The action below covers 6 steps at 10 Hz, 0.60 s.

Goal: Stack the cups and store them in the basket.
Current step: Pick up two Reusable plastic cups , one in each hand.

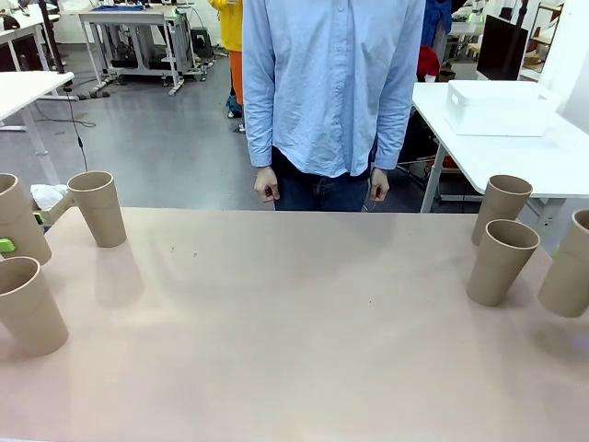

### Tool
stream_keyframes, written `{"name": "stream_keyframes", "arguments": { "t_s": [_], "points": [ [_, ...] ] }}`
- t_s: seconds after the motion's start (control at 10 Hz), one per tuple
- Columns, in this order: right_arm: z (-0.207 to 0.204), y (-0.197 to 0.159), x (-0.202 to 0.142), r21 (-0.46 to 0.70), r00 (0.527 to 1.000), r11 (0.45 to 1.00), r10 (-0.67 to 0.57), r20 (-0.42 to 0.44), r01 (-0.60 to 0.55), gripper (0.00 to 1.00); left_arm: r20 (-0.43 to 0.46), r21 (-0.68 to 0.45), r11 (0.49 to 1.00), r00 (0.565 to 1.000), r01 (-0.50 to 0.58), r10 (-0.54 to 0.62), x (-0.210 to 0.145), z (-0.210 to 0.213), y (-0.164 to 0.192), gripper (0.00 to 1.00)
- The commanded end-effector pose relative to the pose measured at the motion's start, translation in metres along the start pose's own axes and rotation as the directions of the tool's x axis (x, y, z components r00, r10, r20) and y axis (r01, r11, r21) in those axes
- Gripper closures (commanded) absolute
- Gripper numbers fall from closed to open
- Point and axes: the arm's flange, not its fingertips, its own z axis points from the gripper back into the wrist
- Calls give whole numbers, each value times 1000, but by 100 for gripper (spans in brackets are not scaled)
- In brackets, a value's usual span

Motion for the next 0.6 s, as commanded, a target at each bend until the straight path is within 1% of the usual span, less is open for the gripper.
{"name": "stream_keyframes", "arguments": {
  "t_s": [0.0, 0.1, 0.2, 0.3, 0.4, 0.5],
  "points": [
    [-42, 23, 25, -116, 1000, 993, -17, -13, 15, 13, -9, 53, 998, 999, 43, -43, 26, -29, -25, 17],
    [-52, 30, 32, -158, 1000, 987, 1, -30, -6, 13, -12, 37, 999, 999, 32, -32, 36, -43, -29, 17],
    [-68, 38, 34, -187, 1000, 982, -3, -22, -1, 13, -12, 43, 999, 1000, 15, -14, 47, -59, -41, 17],
    [-78, 40, 35, -175, 1000, 985, -17, 0, 16, 13, -12, 37, 999, 1000, 24, -24, 53, -73, -50, 17],
    [-81, 40, 32, -142, 999, 989, -37, 30, 41, 13, -8, 65, 997, 999, 52, -52, 59, -82, -58, 17],
    [-58, 40, 26, -141, 1000, 990, 20, -14, -22, 13, -7, 64, 995, 997, 80, -80, 60, -83, -65, 17]
  ]
}}
